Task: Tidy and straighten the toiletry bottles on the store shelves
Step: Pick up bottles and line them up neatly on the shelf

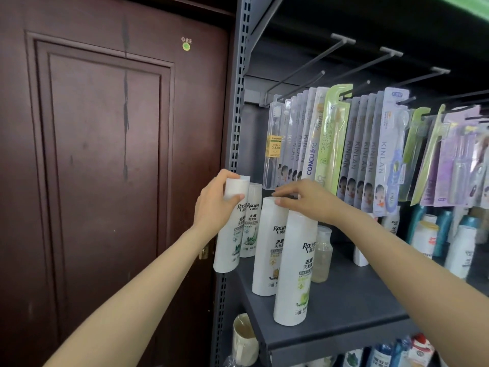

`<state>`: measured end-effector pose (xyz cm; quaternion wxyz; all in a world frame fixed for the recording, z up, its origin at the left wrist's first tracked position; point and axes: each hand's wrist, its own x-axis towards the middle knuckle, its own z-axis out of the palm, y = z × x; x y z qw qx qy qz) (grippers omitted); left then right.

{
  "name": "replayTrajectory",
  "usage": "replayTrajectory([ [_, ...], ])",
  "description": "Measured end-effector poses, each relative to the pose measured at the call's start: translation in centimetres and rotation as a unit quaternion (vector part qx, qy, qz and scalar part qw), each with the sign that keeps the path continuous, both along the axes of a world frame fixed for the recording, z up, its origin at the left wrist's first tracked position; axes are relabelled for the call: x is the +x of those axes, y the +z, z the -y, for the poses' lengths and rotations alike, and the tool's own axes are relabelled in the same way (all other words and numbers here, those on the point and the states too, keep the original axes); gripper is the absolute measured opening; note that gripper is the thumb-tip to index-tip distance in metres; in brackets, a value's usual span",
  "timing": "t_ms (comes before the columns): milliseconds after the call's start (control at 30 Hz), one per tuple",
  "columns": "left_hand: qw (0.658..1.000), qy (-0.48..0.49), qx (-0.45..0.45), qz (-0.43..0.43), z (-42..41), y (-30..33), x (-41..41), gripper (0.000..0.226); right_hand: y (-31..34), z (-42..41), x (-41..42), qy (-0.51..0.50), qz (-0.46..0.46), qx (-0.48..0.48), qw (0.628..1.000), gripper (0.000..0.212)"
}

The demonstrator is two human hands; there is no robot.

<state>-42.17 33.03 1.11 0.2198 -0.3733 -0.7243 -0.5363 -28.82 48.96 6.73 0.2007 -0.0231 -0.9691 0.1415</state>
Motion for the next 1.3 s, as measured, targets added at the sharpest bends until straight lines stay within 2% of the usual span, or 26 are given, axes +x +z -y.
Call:
replayTrajectory([
  [133, 0.999, -0.042, -0.016, -0.015, 2.5, 0.7, 1.5, 0.029, 0.2, 2.8, -0.3, 0.015, -0.042, 0.036, 0.998, 0.034],
  [300, 0.998, -0.066, -0.012, -0.022, 5.6, 0.6, 3.3, 0.029, -1.3, 7.3, -0.6, -0.002, -0.100, 0.005, 0.995, 0.028],
  [433, 0.995, -0.097, 0.004, -0.019, 8.3, 0.8, 4.6, 0.029, -3.2, 10.0, -0.5, 0.042, -0.096, -0.198, 0.975, 0.030],
  [533, 0.993, -0.114, 0.006, 0.000, 10.1, 0.4, 5.1, 0.028, -4.9, 11.7, 0.1, 0.092, -0.050, -0.363, 0.926, 0.029],
  [600, 0.993, -0.118, 0.007, 0.021, 11.0, -0.2, 5.3, 0.029, -5.7, 12.4, 0.4, 0.109, -0.030, -0.412, 0.904, 0.030],
  [700, 0.991, -0.127, 0.002, 0.042, 12.1, -1.0, 5.9, 0.032, -6.7, 13.5, 0.8, 0.124, -0.027, -0.431, 0.893, 0.031],
  [933, 0.987, -0.133, 0.018, 0.091, 13.4, -1.5, 7.4, 0.049, -7.1, 14.4, 1.7, 0.139, -0.092, -0.485, 0.859, 0.021],
  [1167, 0.979, -0.130, -0.063, 0.144, 13.7, -3.5, 7.6, 0.040, -7.0, 13.3, 1.1, 0.144, -0.093, -0.545, 0.821, 0.019],
  [1300, 0.950, -0.167, -0.157, 0.214, 14.9, -5.6, 7.1, 0.046, -7.3, 12.9, 0.2, 0.144, -0.092, -0.559, 0.812, 0.023],
])
